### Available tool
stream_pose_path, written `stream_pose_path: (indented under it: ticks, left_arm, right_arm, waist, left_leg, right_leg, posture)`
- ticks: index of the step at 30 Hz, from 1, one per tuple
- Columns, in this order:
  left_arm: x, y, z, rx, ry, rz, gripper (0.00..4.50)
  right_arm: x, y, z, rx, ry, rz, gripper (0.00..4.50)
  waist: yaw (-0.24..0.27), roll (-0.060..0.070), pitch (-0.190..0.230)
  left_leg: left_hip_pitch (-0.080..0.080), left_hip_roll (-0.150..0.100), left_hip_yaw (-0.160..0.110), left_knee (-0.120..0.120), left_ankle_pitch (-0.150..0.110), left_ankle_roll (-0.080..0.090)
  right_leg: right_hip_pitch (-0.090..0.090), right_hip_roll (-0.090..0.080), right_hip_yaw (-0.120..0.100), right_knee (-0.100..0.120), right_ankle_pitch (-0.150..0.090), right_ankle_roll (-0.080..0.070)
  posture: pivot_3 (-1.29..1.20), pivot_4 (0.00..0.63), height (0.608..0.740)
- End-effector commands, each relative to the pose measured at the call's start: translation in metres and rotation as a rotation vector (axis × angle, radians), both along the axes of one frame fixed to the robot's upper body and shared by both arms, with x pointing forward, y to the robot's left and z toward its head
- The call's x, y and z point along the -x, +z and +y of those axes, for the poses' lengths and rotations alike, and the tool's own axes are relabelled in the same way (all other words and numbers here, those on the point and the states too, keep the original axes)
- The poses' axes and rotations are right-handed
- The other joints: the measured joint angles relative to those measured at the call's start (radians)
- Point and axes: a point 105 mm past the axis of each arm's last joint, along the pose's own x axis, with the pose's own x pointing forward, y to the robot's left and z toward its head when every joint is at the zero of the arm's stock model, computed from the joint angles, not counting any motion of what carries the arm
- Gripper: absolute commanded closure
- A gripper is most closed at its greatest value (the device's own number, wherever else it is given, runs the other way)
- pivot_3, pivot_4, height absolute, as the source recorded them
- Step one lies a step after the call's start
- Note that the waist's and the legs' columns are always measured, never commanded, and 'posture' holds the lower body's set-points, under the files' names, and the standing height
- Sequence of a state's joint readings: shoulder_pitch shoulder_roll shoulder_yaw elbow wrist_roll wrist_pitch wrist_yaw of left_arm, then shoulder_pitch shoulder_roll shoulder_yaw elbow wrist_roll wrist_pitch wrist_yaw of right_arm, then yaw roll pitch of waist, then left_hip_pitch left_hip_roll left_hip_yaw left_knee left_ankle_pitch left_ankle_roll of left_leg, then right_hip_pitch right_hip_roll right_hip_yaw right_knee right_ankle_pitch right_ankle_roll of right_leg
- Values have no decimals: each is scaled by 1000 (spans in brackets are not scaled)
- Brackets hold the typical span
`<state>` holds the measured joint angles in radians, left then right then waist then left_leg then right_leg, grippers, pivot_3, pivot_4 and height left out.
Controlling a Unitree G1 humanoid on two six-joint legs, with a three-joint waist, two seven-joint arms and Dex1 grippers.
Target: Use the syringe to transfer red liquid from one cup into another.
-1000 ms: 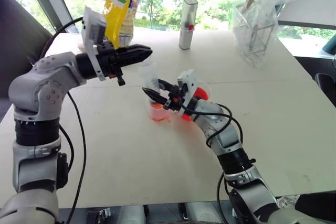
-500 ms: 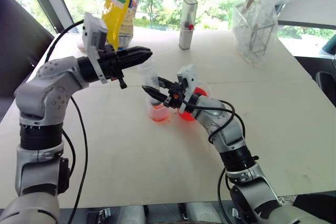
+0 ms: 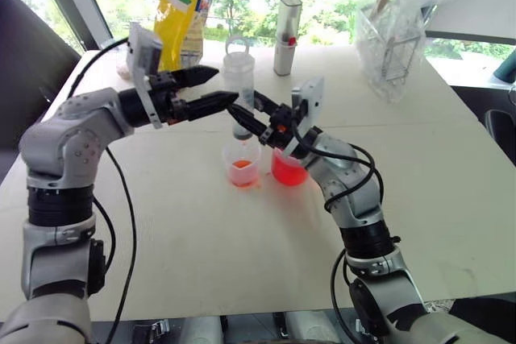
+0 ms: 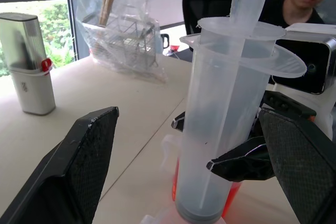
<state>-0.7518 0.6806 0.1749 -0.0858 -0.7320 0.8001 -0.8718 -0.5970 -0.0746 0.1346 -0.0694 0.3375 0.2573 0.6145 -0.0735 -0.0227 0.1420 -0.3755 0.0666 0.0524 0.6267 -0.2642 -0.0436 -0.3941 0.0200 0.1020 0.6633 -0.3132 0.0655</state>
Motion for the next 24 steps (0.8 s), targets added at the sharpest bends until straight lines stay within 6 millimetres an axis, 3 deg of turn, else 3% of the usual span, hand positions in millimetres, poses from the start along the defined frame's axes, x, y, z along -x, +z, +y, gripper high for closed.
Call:
stream_pose_path:
  ticks: [1, 4, 9, 11, 13, 18, 24]
  left_arm:
    - [11, 13, 21, -8, 62, -57, 29]
    - [16, 5, 26, -22, 70, -29, 29]
    - [17, -11, 20, -40, 63, -9, 29]
    - [16, -11, 11, -26, 41, -11, 29]
    - [15, -11, 7, -21, 30, -12, 29]
    - [6, -7, -3, -10, 6, -35, 29]
    - [-5, 8, -23, 20, -51, -75, 29]
  right_arm:
    - [8, 17, 1, -35, 19, -65, 3132]
    - [4, 25, -8, -47, -10, -79, 3132]
    - [-5, 57, -44, -79, -135, -138, 3132]
    - [-7, 61, -64, -66, -204, -154, 3132]
    - [-7, 62, -71, -59, -230, -156, 3132]
    - [-5, 40, -86, -23, -294, -111, 3132]
    - [-9, -6, -92, 36, -363, -44, 3132]
  waist:
    - [-1, 0, 0]
    - [3, 0, 0]
    - [6, -3, 2]
    - [8, -3, 2]
    - [7, -3, 2]
    - [3, -3, 2]
    - [5, -3, 2]
  left_leg:
    - [0, 0, 0, 0, 0, 0]
    - [0, 0, 0, -1, 0, 0]
    - [-1, -2, 1, 1, 0, 0]
    - [0, -3, 0, 1, 0, 0]
    - [0, -4, 0, 1, 0, 0]
    - [0, -3, 0, -3, 0, 0]
    - [0, -2, 0, -5, 0, 0]
  right_leg:
    - [0, 0, 0, 0, 0, 0]
    - [0, -1, 0, 0, 0, 0]
    - [1, -6, -2, 0, 0, 0]
    - [2, -8, -3, -1, 0, 0]
    - [3, -9, -3, -2, 0, 0]
    - [1, -7, -3, -2, 0, 0]
    - [0, -2, -1, -3, 0, 0]
  posture:
    - [0, 150, 740]
    - [0, 150, 740]
    - [0, 150, 740]
    - [0, 150, 740]
    - [0, 150, 740]
    - [0, 150, 740]
    - [0, 150, 740]
